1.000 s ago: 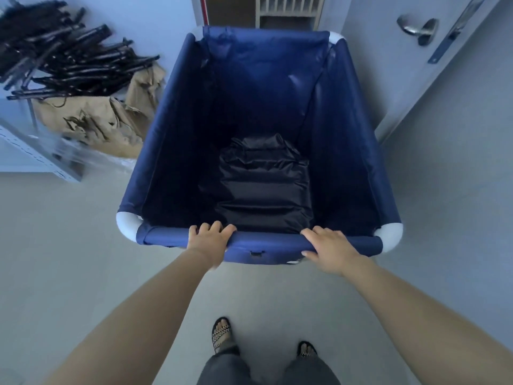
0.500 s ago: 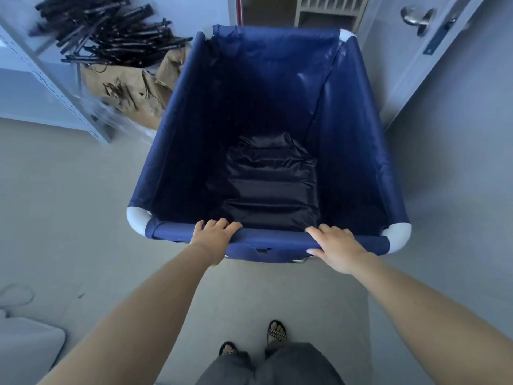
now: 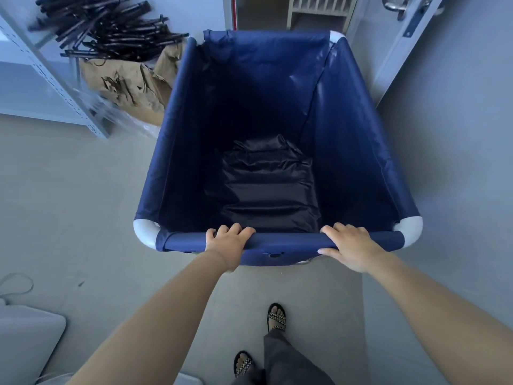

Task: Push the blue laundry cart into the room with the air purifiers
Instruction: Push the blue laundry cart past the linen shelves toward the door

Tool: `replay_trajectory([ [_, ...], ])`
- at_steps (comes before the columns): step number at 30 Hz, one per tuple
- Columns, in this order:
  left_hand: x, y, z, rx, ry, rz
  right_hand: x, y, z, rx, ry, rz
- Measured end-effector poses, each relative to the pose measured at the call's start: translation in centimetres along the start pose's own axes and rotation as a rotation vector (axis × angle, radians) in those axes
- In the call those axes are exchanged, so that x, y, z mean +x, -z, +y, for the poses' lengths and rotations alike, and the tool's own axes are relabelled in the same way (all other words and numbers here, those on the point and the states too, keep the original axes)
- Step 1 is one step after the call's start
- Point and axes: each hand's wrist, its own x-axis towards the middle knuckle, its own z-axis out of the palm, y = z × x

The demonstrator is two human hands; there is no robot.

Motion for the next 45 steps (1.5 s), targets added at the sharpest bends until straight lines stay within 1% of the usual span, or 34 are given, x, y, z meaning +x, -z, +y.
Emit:
replay_trajectory([
  [11, -6.5, -3.4, 2.6, -0.024, 0.029, -0.026, -6.7, -3.5, -1.1, 0.002, 0.018, 0.008],
  [16, -9.2, -4.5, 4.4, -0.004, 0.072, -0.033, -9.2, -4.3, -1.0, 0.061, 0.051, -0.044],
  [22, -12.0, -6.0, 5.9, -0.02, 0.089, -0.014, -10.9, -4.7, -0.5, 0.226, 0.131, -0.108],
  [27, -13.6, -6.4, 6.8, -0.064, 0.112, -0.07, -12.4, -5.6, -0.2, 0.18, 0.195, -0.092],
  [36, -15.6, -7.3, 7.3, -0.107, 0.093, -0.095, -14.6, -6.6, -0.9, 0.151, 0.159, -0.097],
  [45, -18.3, -8.8, 5.4, -0.111, 0.026, -0.106, -17.4, -8.4, -4.2, 0.19, 0.076, -0.066],
])
